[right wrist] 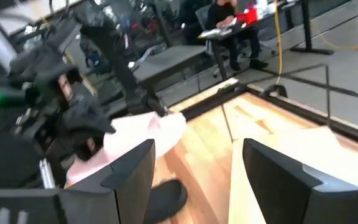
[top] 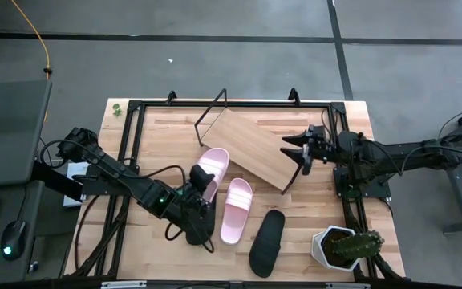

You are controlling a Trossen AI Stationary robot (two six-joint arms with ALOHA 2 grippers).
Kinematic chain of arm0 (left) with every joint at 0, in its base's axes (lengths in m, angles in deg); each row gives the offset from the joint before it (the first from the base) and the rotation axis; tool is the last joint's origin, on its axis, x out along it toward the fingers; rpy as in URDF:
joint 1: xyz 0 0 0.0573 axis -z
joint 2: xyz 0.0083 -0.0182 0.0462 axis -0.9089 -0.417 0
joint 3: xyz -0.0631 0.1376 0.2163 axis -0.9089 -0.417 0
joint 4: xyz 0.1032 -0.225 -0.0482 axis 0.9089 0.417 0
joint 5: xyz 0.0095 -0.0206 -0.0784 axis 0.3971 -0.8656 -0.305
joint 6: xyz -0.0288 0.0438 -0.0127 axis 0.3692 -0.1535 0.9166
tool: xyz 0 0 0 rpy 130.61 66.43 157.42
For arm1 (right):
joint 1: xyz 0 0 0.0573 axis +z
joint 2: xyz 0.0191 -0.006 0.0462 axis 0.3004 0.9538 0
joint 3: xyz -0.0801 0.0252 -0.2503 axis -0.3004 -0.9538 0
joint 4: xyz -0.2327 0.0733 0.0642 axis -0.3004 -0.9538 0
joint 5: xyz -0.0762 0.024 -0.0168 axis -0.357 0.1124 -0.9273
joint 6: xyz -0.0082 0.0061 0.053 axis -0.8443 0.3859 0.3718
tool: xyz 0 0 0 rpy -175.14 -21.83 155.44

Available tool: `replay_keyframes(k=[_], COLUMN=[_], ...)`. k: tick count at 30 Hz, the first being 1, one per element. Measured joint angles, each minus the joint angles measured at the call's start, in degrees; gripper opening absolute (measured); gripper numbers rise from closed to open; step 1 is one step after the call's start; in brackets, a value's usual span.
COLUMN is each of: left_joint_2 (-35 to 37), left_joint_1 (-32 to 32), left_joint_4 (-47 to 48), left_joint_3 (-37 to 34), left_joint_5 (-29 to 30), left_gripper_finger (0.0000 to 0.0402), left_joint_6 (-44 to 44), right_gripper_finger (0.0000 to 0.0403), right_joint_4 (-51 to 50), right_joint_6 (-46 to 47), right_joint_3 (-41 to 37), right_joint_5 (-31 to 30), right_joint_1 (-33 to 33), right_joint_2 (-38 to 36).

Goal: Pick and place slides into the shelf
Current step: Put the left pink slipper on the shelf

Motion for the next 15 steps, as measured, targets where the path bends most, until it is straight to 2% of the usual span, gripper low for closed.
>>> replay_keyframes(k=[3,15], left_joint_2=[0.02,0.0], left_joint_1=[0.0,0.0], left_joint_4=[-1.8,-2.39], left_joint_3=[0.0,0.0], left_joint_5=[-0.04,-0.14], left_gripper_finger=[0.0002,0.0002], left_joint_6=[-1.86,-4.28], right_gripper_finger=[0.0233,0.0233], right_joint_4=[1.0,9.1], right_joint_6=[0.28,1.51], right_joint_3=[0.0,0.0], right_joint_5=[1.05,13.94], right_joint_1=[-1.57,-7.46], right_joint_2=[1.56,11.48])
